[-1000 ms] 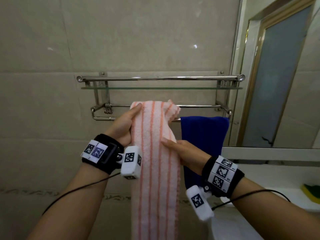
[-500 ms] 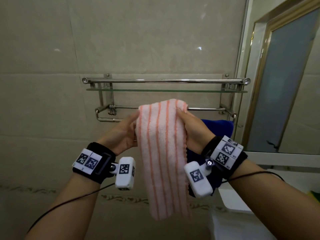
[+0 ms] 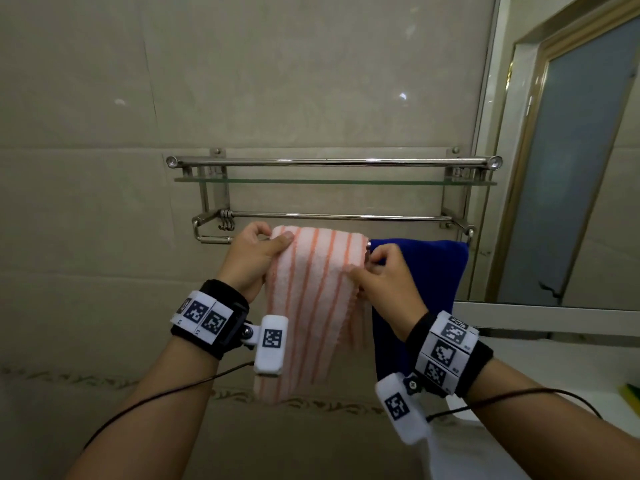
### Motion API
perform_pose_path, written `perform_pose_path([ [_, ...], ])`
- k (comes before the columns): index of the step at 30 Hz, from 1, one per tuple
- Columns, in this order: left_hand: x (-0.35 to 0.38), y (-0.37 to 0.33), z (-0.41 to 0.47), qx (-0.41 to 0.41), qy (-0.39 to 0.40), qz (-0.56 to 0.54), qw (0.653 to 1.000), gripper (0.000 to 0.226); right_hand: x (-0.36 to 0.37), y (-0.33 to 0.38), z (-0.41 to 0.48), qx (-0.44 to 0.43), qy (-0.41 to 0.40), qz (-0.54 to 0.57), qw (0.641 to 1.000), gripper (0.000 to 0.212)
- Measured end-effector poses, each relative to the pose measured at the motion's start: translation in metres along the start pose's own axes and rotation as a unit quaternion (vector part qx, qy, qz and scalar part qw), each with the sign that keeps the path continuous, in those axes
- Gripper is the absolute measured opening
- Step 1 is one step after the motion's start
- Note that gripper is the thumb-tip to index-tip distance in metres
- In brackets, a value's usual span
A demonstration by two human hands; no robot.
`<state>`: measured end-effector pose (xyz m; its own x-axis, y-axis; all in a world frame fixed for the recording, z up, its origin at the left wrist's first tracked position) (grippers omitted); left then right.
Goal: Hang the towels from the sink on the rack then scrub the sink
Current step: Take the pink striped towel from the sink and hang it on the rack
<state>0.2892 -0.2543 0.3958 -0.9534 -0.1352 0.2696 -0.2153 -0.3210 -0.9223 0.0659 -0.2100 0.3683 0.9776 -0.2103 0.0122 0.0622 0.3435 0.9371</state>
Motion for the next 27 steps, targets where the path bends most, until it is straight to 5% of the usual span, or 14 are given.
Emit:
perform_pose_path([
  [3, 0.009, -0.005, 0.005, 0.022, 0.003, 0.01, 1.0, 0.019, 0.005, 0.001, 0.0, 0.005, 0.058, -0.009, 0.998, 0.022],
  [6, 0.013, -0.011, 0.008, 0.029, 0.018, 0.079, 0.996, 0.01, 0.0, 0.011, 0.01, -0.013, 0.003, 0.008, 1.0, 0.01],
  [10, 0.012, -0.01, 0.008, 0.022, 0.089, 0.163, 0.982, 0.036, -0.009, 0.013, 0.02, -0.016, -0.02, -0.036, 0.999, 0.017],
  [16, -0.004, -0.02, 0.021, 0.078, -0.035, 0.196, 0.977, 0.044, -0.015, 0.009, 0.016, -0.063, -0.043, -0.06, 0.995, 0.019],
  [21, -0.004, -0.015, 0.015, 0.087, 0.002, 0.202, 0.975, 0.024, -0.026, 0.004, 0.023, -0.098, -0.134, -0.12, 0.979, 0.022],
  [27, -0.014, -0.018, -0.001, 0.155, -0.038, 0.222, 0.962, 0.004, -0.033, -0.015, 0.018, -0.056, -0.066, -0.048, 0.995, 0.025],
])
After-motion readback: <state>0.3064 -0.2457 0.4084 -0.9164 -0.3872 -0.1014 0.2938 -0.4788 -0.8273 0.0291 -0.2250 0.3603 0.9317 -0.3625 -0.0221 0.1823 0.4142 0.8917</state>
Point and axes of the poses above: each hand's wrist, its own z-axis towards the middle knuckle, its own x-axis out of the palm, y = z × x, the point moved 4 cm from there along z, towards the middle knuckle, and after that the axes turned 10 degrees about -y, right-handed, at the moved point
